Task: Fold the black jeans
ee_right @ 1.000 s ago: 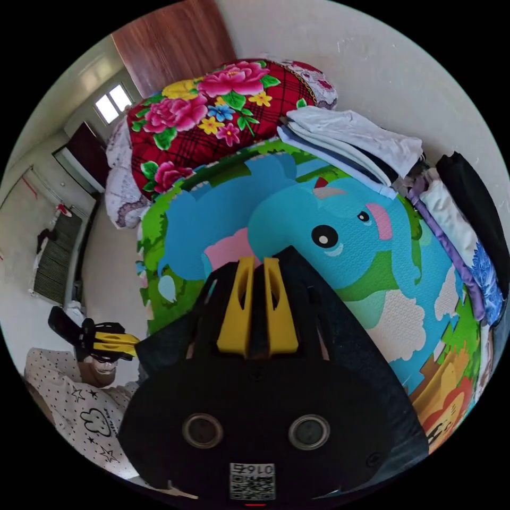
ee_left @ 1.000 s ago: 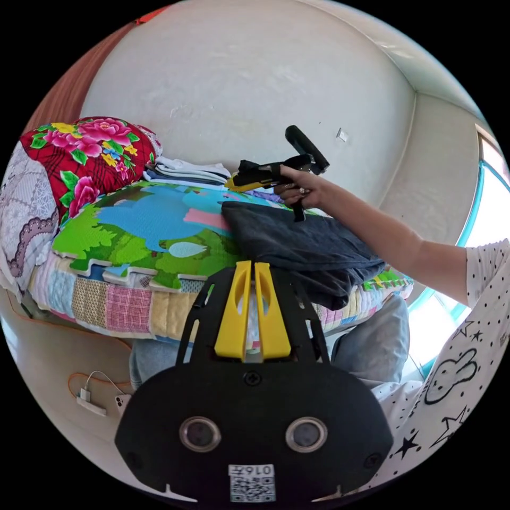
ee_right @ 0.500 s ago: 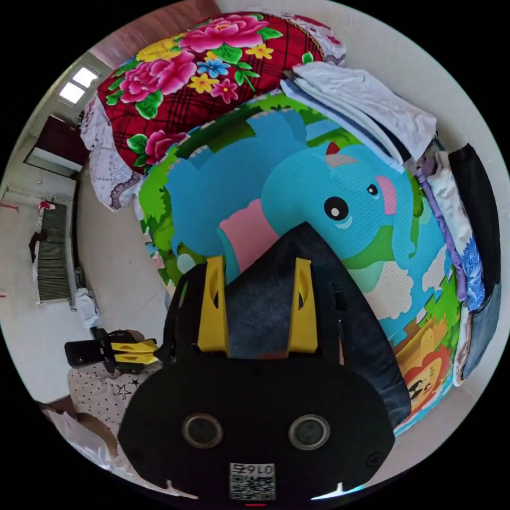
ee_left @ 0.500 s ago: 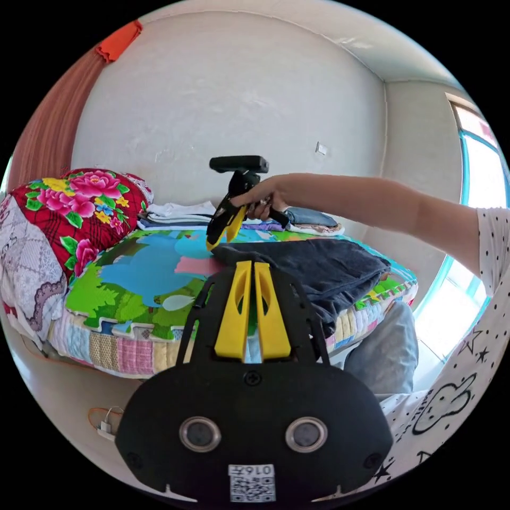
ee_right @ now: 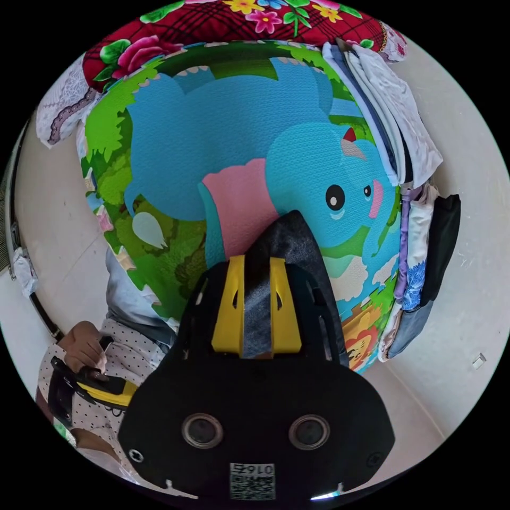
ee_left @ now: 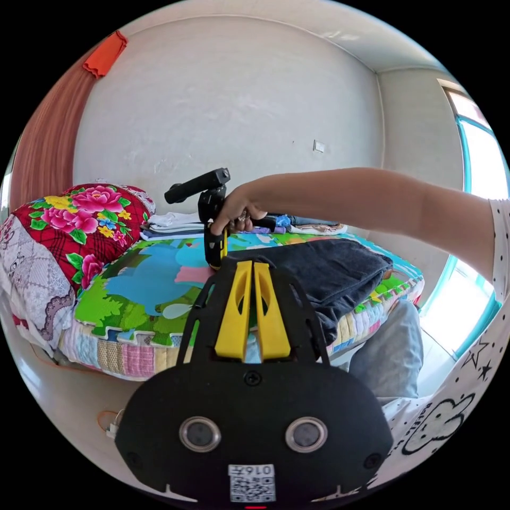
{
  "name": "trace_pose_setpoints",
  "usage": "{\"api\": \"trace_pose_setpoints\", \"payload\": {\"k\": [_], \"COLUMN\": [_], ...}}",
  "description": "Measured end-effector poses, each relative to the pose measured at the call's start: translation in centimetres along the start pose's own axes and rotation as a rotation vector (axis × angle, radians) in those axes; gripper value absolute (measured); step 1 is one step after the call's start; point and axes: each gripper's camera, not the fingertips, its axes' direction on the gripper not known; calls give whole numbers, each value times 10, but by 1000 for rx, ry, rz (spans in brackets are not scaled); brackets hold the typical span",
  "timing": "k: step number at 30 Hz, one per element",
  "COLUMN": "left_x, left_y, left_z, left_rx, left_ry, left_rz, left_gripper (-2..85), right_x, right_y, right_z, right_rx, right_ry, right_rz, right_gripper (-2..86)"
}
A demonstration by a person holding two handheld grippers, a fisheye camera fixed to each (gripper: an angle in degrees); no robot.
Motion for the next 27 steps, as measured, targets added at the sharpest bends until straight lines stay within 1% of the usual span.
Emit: {"api": "trace_pose_setpoints", "payload": {"k": [4,7,12,14,18,22,25,27], "left_x": [0,-4,-12,-11,7,51,101,148], "left_y": [-4,-10,-31,-39,-67,-102,-134,-159], "left_z": [-4,-13,-40,-47,-57,-46,-17,17], "left_rx": [-3,11,106,135,183,211,214,191], "left_ry": [9,43,104,105,119,151,219,272], "left_rz": [-22,-37,-55,-56,2,124,238,319], "left_gripper": [-10,-10,-10,-10,-10,-10,-10,-10], "right_x": [-5,-2,3,7,19,67,120,157], "right_y": [6,19,48,63,97,176,256,309], "right_z": [8,9,-8,-21,-39,-51,-41,-27], "right_rx": [34,88,224,318,456,596,680,720], "right_ry": [50,34,-80,-160,-290,-407,-467,-487], "right_rz": [-26,-13,-11,-1,-9,-15,30,75], "right_gripper": [5,1,3,12,19,21,18,12]}}
